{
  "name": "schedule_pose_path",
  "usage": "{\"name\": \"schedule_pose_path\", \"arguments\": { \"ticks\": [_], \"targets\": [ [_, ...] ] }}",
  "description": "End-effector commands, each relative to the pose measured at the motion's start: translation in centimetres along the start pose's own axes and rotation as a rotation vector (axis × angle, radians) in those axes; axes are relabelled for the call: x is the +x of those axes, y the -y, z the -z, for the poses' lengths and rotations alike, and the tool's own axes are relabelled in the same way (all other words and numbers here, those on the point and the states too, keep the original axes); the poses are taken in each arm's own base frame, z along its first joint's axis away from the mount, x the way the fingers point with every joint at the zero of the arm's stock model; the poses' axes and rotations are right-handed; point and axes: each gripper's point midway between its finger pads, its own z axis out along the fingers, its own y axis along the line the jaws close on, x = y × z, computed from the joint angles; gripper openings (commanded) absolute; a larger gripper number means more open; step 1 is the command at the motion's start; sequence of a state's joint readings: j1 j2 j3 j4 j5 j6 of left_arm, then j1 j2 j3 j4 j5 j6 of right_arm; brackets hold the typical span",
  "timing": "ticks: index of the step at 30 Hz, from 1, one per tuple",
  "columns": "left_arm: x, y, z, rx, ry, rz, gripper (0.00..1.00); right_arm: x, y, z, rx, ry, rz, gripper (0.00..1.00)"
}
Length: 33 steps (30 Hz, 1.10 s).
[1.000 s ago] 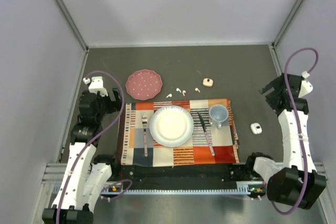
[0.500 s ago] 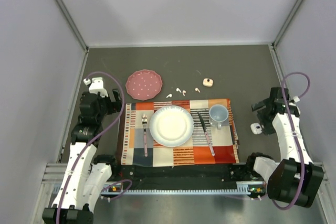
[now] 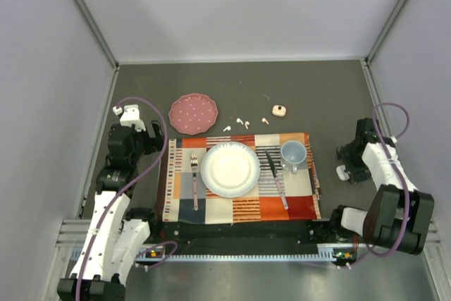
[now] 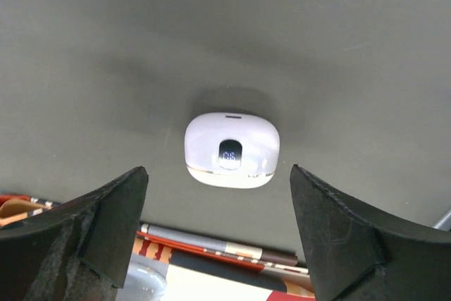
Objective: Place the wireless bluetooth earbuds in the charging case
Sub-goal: Move the charging case to the center of the board.
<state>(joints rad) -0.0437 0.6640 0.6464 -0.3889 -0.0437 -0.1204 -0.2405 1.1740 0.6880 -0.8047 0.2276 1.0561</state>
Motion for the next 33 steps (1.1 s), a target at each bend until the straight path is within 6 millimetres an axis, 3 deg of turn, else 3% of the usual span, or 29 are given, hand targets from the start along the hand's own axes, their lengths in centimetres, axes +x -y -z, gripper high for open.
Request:
{"name": "schedule_pose_path", "arguments": {
  "ticks": [1,6,9,10,13,16,19,23,24,29,31,33],
  "targets": [
    [-1.0,-0.2,-0.1,-0.012,0.044,-0.005,0.99,-1.6,-1.8,-0.7,-0.007,0.037,-0.005,0.78],
    [-1.0,-0.3,-0.2,-0.015,0.043,-0.004,0.99,-1.3,-2.5,-1.5,-0.006,0.012,0.003,0.71],
    [-0.9,-0.3,-0.2,-0.015,0.039,-0.004,0.99,-1.3,-2.6,-2.0,-0.008,0.018,-0.006,0.59],
    [-0.8,-0.3,-0.3,-0.016,0.037,-0.004,0.99,-1.5,-3.1,-2.2,-0.027,0.024,-0.011,0.51],
    [-0.7,-0.3,-0.4,-0.018,0.031,-0.004,0.99,-1.3,-4.3,-2.6,-0.064,0.002,0.002,0.42],
    [-0.7,-0.3,-0.4,-0.017,0.03,-0.004,0.99,-1.6,-6.1,-3.0,-0.104,-0.011,0.021,0.4],
    [-0.6,-0.3,-0.5,-0.02,0.025,0.0,0.99,-2.4,-8.6,-3.2,-0.146,-0.018,0.028,0.41],
    [-0.5,-0.2,-0.6,-0.011,0.02,0.002,0.99,-3.1,-13.8,-3.4,-0.282,-0.07,0.169,0.45],
    [-0.5,-0.2,-0.6,-0.012,0.017,0.002,0.99,-2.4,-13.9,-4.6,-0.266,-0.11,0.2,0.45],
    [-0.5,-0.4,-0.6,-0.022,0.018,0.004,0.99,-1.0,-15.4,-5.2,-0.315,-0.197,0.176,0.6],
    [-0.4,-0.5,-0.6,-0.027,0.017,0.002,0.99,-1.3,-15.7,-4.8,-0.34,-0.177,0.153,0.7],
    [-0.3,-0.5,-0.6,-0.027,0.014,0.004,0.99,-1.5,-15.4,-4.7,-0.337,-0.155,0.15,0.74]
  ]
}}
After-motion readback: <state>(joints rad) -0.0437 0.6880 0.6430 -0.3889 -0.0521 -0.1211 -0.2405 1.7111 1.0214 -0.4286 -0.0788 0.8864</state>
